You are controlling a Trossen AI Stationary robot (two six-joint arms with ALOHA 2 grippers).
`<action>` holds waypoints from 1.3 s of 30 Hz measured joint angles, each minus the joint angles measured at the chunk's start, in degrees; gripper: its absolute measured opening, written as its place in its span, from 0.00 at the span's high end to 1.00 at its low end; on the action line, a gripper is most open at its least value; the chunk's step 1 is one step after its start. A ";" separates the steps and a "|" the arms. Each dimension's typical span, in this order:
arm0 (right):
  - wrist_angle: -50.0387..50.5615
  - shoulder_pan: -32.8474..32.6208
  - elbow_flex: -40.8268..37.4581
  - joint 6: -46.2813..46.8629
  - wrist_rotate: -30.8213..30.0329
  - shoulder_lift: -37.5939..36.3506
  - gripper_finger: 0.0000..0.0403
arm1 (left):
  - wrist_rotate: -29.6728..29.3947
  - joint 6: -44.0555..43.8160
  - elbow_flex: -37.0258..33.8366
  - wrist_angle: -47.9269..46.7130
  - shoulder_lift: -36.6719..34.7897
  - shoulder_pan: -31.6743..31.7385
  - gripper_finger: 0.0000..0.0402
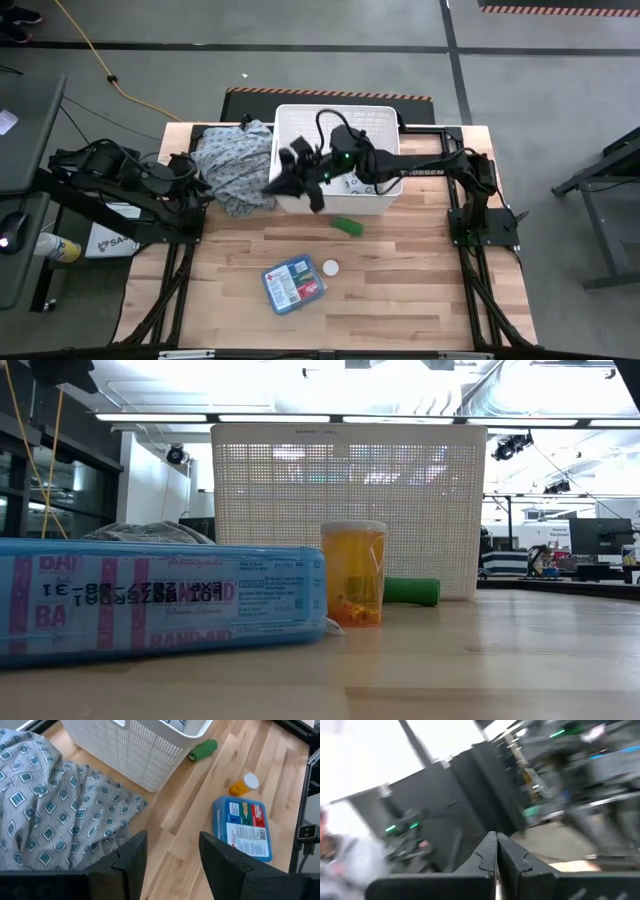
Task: Pick & place medical supplies in basket/bin
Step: Put the rolled green bandage into the white bin
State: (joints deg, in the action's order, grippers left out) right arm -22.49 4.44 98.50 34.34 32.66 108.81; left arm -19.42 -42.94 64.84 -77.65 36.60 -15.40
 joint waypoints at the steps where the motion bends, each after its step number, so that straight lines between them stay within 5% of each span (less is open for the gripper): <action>1: 0.03 -0.91 0.00 0.01 1.11 -0.18 1.00 | 0.35 -0.32 -0.04 0.07 0.00 0.02 0.47; 10: 1.03 -9.69 0.00 4.03 7.69 -2.35 1.00 | 0.88 -0.87 -0.04 0.22 0.01 0.02 0.47; 19: 12.45 -16.46 0.00 14.81 5.19 -2.80 1.00 | 2.85 -0.89 -0.04 0.32 0.02 0.02 0.47; 27: 39.11 -22.02 0.00 22.94 -9.20 -2.80 1.00 | 5.53 -0.85 -0.04 0.26 0.02 0.00 0.47; 39: 68.06 -30.51 0.00 38.68 -39.82 -2.80 1.00 | 5.51 -0.24 -0.04 0.02 0.00 0.00 0.47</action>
State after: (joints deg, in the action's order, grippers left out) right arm 45.57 -26.08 98.50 73.01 -7.16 106.02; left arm -13.91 -43.18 64.79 -77.62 36.60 -15.40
